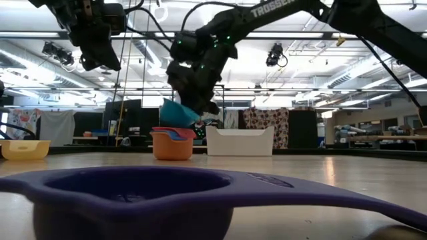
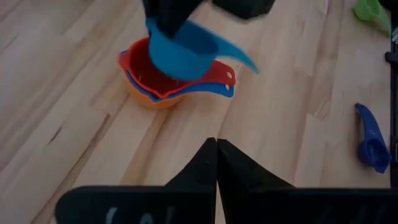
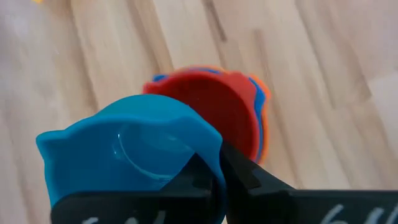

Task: Nest measuring cups in basket
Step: Stack the light blue measuring cup on the red measuring cup

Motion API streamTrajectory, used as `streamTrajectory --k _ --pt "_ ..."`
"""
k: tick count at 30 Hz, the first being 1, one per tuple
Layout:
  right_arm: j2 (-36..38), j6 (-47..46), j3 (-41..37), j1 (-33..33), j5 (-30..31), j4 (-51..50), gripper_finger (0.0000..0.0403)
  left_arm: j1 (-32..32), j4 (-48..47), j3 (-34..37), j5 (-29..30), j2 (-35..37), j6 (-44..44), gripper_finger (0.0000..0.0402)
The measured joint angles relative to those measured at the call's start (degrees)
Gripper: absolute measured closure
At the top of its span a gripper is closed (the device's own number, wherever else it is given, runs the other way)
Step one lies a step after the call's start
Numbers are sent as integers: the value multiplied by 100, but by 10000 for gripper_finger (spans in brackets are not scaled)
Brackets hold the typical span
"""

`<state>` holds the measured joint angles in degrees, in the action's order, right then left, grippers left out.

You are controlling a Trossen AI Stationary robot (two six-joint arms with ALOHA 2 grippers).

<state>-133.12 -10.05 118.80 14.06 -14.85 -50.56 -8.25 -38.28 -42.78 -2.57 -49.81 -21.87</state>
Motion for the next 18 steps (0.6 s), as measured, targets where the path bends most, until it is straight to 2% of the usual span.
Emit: streamTrajectory --k 9,18 --pt "-105 237 5 42 -25 -85 390 -1 40 0 0 -1 -4 395" --pt "-105 243 5 66 -141 -44 315 1 17 0 1 -2 -4 395"
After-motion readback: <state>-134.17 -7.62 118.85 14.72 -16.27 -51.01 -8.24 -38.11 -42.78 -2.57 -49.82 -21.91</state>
